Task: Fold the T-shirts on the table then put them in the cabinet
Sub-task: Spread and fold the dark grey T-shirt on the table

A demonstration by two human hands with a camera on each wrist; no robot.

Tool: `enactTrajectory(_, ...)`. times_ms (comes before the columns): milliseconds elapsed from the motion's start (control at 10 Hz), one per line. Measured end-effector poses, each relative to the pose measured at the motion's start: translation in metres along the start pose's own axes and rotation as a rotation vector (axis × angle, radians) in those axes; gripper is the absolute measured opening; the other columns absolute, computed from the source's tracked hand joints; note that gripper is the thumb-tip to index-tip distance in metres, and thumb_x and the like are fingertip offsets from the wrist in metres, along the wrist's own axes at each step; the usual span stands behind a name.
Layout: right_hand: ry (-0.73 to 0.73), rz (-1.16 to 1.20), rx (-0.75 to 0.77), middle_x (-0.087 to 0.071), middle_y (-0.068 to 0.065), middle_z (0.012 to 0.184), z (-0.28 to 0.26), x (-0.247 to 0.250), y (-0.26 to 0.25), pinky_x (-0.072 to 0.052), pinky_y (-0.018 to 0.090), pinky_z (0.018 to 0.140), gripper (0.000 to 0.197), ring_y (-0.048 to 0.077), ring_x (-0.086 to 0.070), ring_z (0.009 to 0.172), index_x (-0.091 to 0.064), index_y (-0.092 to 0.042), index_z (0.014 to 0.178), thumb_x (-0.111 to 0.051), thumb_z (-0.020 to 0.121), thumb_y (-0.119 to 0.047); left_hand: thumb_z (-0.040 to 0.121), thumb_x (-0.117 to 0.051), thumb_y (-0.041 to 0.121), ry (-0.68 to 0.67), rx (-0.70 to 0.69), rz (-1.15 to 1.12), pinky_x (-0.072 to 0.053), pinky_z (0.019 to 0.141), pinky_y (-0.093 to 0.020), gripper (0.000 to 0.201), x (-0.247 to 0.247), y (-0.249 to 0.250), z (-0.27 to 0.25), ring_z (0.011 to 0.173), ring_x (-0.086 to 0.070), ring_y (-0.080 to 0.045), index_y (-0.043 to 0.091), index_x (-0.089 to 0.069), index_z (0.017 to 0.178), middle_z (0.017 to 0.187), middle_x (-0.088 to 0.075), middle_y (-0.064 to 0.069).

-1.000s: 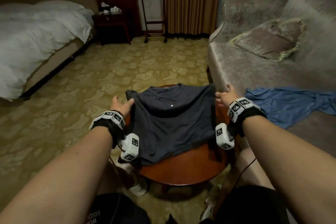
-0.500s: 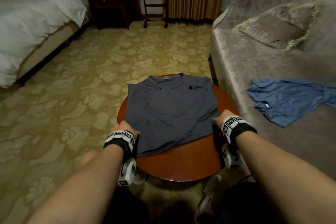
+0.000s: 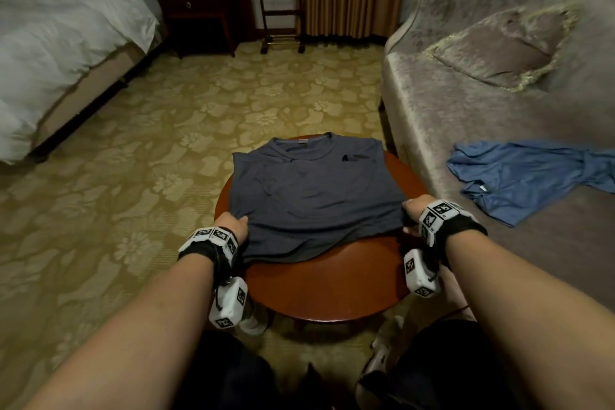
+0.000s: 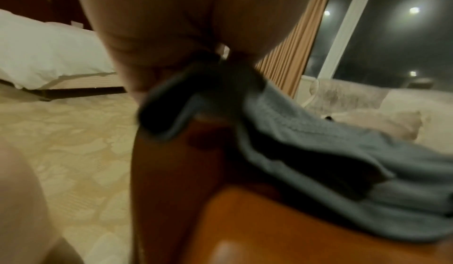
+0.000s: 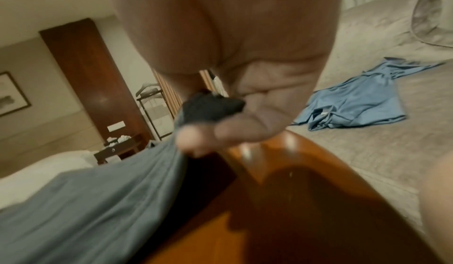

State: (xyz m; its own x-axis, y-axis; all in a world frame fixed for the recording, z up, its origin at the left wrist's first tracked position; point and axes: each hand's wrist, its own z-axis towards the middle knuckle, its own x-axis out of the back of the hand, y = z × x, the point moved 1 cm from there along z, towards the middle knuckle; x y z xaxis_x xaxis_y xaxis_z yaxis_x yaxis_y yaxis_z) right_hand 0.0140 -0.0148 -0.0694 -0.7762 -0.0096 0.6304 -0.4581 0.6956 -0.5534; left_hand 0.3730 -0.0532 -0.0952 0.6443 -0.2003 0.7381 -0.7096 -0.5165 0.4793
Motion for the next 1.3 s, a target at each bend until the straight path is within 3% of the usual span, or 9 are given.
enactTrajectory(100, 0.028, 0.071, -0.019, -0.064, 0.017, 0.087, -0.012, 0.009, 0.003, -0.058, 0.032, 0.068, 0.023, 0.033, -0.067, 0.078, -0.060, 0.005, 0.094, -0.049, 0.090, -0.015, 0.093, -0.061, 0.019, -0.023, -0.012, -0.140, -0.039, 0.100, -0.038, 0.055, 0.009, 0.004, -0.013, 0.125, -0.047, -0.038, -0.006, -0.038, 0.137, 0.139, -0.046, -0.022)
enactTrajectory(300, 0.094, 0.368, 0.143, -0.058, 0.014, 0.092, -0.026, 0.022, 0.010, -0.054, 0.035, 0.074, 0.021, 0.030, -0.059, 0.085, -0.058, -0.011, 0.088, -0.042, 0.090, 0.003, 0.088, -0.050, -0.015, 0.027, -0.113, -0.461, -0.045, 0.089, -0.026, 0.061, 0.029, 0.004, -0.045, 0.110, -0.051, -0.033, 0.001, -0.027, 0.142, 0.140, -0.040, -0.024)
enactTrajectory(400, 0.035, 0.467, 0.129, -0.060, 0.016, 0.084, -0.045, 0.026, 0.014, -0.052, 0.033, 0.054, 0.032, 0.029, -0.055, 0.066, -0.063, -0.007, 0.072, -0.043, 0.092, 0.008, 0.088, -0.044, -0.014, 0.065, -0.156, -0.488, -0.047, 0.063, -0.033, 0.047, 0.034, -0.001, -0.056, 0.074, -0.056, -0.027, 0.005, -0.044, 0.131, 0.090, -0.064, -0.018)
enactTrajectory(500, -0.030, 0.466, 0.108, -0.057, 0.015, 0.080, -0.064, 0.034, 0.013, -0.047, 0.032, 0.050, 0.036, 0.028, -0.050, 0.061, -0.062, -0.001, 0.072, -0.035, 0.093, 0.009, 0.090, -0.041, -0.008, 0.046, -0.118, -0.520, -0.042, 0.056, -0.028, 0.027, 0.038, -0.004, -0.058, 0.058, -0.051, -0.023, 0.008, -0.060, 0.099, 0.050, -0.059, -0.005)
enactTrajectory(800, 0.124, 0.434, 0.188, -0.056, 0.007, 0.076, -0.061, 0.063, 0.010, -0.050, 0.023, 0.052, 0.015, 0.017, -0.053, 0.061, -0.056, -0.009, 0.076, -0.060, 0.090, -0.006, 0.090, -0.059, 0.013, 0.073, -0.185, -0.143, -0.043, 0.097, -0.034, 0.034, 0.060, 0.003, -0.067, 0.119, -0.054, -0.033, -0.004, -0.062, 0.119, 0.125, -0.060, -0.020)
enactTrajectory(900, 0.183, 0.377, 0.239, -0.054, 0.000, 0.078, -0.053, 0.070, 0.010, -0.051, 0.027, 0.069, 0.027, 0.014, -0.053, 0.067, -0.051, -0.023, 0.067, -0.058, 0.091, -0.010, 0.089, -0.060, 0.008, 0.116, -0.197, -0.178, -0.045, 0.094, -0.034, 0.032, 0.064, 0.004, -0.064, 0.112, -0.058, -0.033, -0.005, -0.063, 0.117, 0.115, -0.064, -0.021)
enactTrajectory(1000, 0.200, 0.484, 0.296, -0.053, -0.001, 0.076, -0.050, 0.073, 0.003, -0.049, 0.023, 0.062, 0.030, 0.013, -0.053, 0.068, -0.052, -0.024, 0.068, -0.056, 0.092, -0.007, 0.082, -0.058, -0.012, 0.101, -0.162, -0.579, -0.048, 0.090, -0.037, 0.030, 0.063, 0.005, -0.054, 0.091, -0.060, -0.029, -0.007, -0.064, 0.111, 0.085, -0.064, -0.015)
enactTrajectory(1200, 0.228, 0.637, 0.337, -0.061, 0.017, 0.106, -0.043, 0.073, -0.017, -0.051, 0.025, 0.076, 0.027, 0.025, -0.060, 0.088, -0.061, 0.006, 0.117, -0.052, 0.091, 0.002, 0.077, -0.058, -0.016, 0.039, -0.241, -0.897, -0.051, 0.076, -0.028, 0.024, 0.068, 0.018, -0.052, 0.072, -0.066, -0.023, 0.000, -0.070, 0.090, 0.093, -0.070, -0.018)
enactTrajectory(1300, 0.313, 0.674, 0.300, -0.066, 0.014, 0.107, -0.032, 0.072, -0.026, -0.052, 0.022, 0.078, 0.026, 0.026, -0.061, 0.100, -0.071, 0.000, 0.098, -0.049, 0.088, 0.011, 0.081, -0.052, -0.019, 0.017, -0.236, -0.923, -0.043, 0.042, -0.014, 0.031, 0.073, 0.028, -0.052, 0.041, -0.058, -0.011, 0.004, -0.067, 0.094, 0.050, -0.064, -0.003)
